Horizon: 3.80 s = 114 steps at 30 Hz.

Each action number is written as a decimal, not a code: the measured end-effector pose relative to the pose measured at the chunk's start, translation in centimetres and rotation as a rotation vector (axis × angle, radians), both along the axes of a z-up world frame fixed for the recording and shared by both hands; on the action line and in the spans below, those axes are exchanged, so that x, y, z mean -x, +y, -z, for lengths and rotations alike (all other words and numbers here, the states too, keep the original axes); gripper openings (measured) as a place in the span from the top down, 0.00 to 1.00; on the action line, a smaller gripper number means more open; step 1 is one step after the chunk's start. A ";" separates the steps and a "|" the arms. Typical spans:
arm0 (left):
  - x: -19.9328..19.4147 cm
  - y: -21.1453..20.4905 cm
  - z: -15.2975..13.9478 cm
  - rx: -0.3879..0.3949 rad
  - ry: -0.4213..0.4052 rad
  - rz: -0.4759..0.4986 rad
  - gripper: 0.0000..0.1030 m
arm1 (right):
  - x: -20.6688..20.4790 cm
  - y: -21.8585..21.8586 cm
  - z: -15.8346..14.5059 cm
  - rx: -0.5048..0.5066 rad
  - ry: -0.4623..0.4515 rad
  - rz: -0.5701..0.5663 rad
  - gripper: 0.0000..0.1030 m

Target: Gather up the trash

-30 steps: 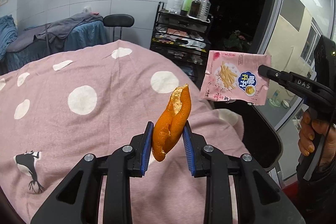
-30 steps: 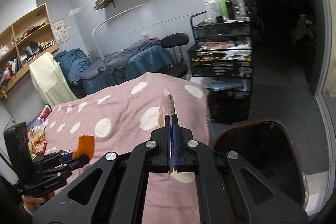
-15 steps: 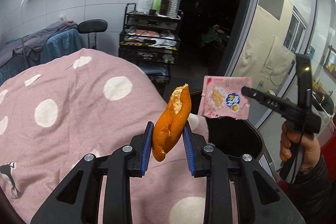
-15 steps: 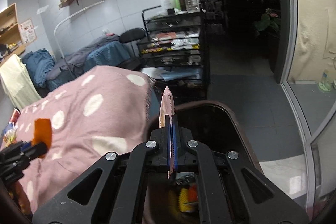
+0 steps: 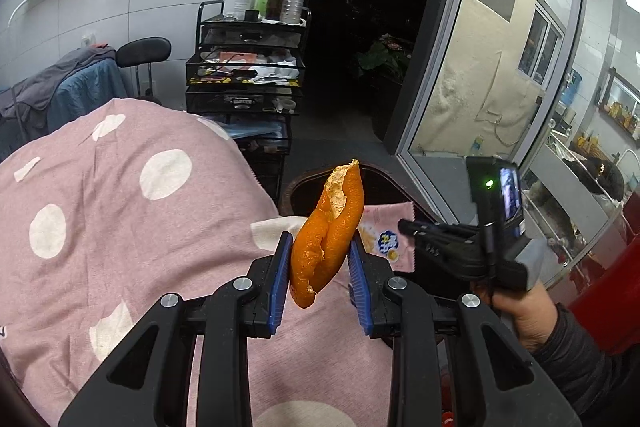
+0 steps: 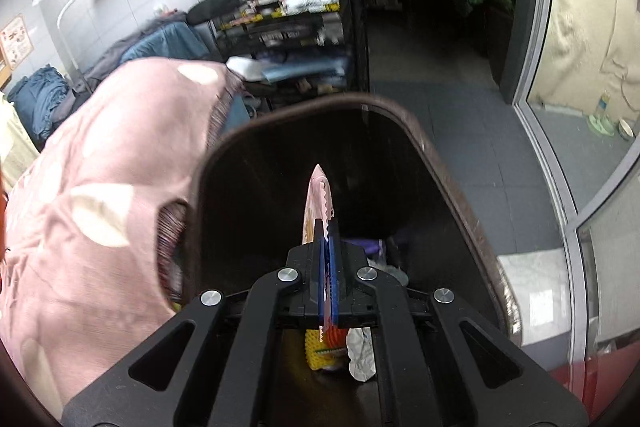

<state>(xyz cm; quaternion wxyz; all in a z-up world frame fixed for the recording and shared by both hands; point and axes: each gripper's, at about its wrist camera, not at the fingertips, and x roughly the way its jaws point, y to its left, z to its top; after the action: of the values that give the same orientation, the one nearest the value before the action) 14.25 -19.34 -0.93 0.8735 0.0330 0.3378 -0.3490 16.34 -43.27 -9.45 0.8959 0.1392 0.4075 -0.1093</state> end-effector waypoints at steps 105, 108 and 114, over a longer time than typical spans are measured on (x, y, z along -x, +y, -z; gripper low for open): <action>10.0 13.9 -2.2 0.055 -0.380 -0.579 0.05 | 12.4 17.9 -9.7 0.266 -0.576 -0.176 0.05; 10.5 14.2 -2.1 0.064 -0.388 -0.584 0.05 | 12.9 18.6 -9.8 0.278 -0.587 -0.195 0.05; 10.9 14.6 -1.6 0.074 -0.382 -0.605 0.05 | 13.5 19.2 -9.9 0.260 -0.588 -0.210 0.05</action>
<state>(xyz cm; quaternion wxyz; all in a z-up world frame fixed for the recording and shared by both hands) 3.30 -4.71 0.70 0.9853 -0.0353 0.1500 -0.0740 2.86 -24.04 0.44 0.9917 0.0068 0.1266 -0.0226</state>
